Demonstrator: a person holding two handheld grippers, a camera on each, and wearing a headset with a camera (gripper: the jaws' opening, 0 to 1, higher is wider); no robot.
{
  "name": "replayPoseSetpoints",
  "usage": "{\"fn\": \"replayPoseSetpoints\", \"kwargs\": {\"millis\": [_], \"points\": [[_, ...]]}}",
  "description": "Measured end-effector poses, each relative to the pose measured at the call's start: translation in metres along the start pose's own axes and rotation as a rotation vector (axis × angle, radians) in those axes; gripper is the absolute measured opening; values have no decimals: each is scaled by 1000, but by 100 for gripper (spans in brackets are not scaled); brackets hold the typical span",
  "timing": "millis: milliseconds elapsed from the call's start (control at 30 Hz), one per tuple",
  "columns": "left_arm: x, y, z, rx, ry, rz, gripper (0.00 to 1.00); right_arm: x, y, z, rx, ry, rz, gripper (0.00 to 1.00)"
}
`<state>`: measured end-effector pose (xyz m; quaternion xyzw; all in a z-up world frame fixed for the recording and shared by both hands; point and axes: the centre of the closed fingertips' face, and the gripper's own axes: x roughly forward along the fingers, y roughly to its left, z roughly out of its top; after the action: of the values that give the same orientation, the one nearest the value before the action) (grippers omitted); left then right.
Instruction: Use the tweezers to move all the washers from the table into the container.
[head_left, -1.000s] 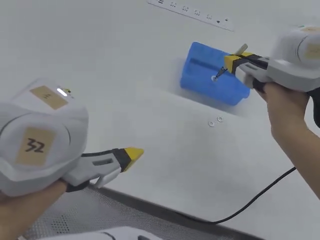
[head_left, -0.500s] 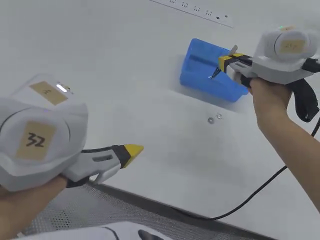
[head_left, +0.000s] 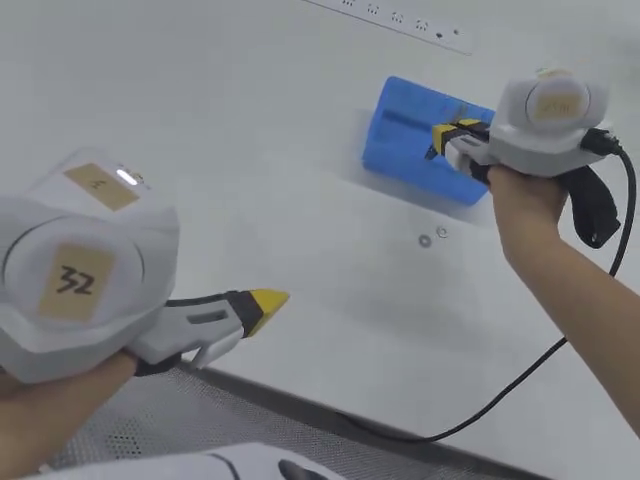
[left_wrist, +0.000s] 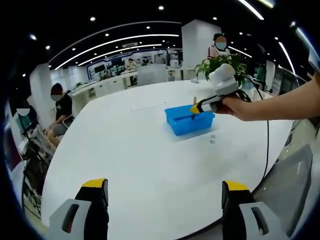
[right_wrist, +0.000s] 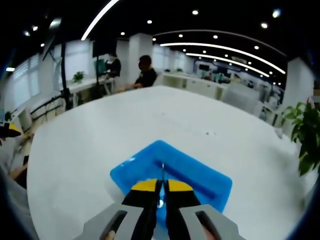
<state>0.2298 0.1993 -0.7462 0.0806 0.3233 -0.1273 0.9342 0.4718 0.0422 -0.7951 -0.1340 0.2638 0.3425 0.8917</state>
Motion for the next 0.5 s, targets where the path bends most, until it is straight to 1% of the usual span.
{"fn": "replayPoseSetpoints", "kwargs": {"millis": [133,233,367,433,500], "points": [[-1,0,2,3,-4,0,96,0,0,0,8,2,-5,2],[-1,1,3,6,-8,4,96,-3,-1,-1,14,5,-12,2],[-3,1,5,7,-14,6,96,-16,1,9,52,-38,-2,2],[-4,1,6,8,-17,6,96,-23,0,14,50,-58,-6,2],[-4,0,7,11,-20,4,96,-33,1,20,51,-78,-2,2]]}}
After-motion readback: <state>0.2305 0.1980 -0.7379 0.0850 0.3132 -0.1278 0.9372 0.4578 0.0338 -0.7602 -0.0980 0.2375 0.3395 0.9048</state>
